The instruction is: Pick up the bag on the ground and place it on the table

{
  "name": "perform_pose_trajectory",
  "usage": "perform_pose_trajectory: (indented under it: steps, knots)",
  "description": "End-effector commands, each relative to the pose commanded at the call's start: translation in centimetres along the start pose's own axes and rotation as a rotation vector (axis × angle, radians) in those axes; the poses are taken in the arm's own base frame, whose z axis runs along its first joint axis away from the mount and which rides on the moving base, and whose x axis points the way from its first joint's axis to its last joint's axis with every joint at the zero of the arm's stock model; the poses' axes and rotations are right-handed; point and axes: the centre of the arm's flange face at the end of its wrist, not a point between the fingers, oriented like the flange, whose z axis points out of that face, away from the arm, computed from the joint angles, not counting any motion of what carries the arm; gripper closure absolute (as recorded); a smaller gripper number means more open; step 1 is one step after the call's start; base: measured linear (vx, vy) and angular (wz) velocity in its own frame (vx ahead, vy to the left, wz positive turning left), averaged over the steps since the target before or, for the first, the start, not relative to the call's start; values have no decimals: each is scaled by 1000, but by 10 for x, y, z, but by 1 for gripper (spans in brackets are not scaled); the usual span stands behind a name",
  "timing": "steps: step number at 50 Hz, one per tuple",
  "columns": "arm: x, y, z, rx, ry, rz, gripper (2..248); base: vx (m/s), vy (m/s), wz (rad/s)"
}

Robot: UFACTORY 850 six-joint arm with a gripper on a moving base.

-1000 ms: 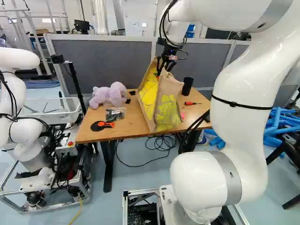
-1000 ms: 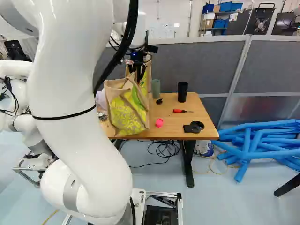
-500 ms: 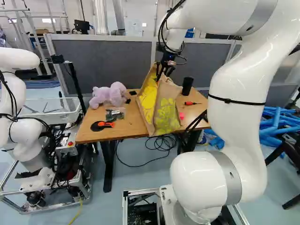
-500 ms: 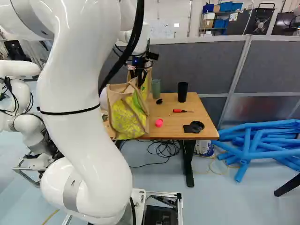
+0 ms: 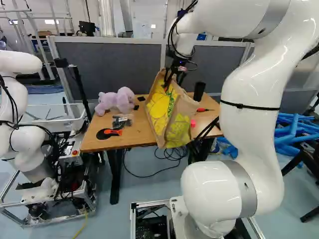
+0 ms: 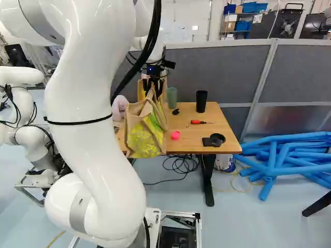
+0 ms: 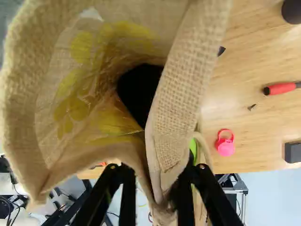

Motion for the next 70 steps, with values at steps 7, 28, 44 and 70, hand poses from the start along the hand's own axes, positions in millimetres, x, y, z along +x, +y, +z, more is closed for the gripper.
perform_pose_trajectory:
  steps: [7, 28, 44, 70]
  knots:
    - [0, 0, 0, 0, 0, 0, 132, 0, 0, 0]
    - [-5, -3, -19, 5, 30, -7, 3, 0, 0, 0]
    - [-13, -7, -43, 12, 71, -15, 3, 0, 0, 0]
    - [-24, -13, -81, 23, 138, -29, 3, 0, 0, 0]
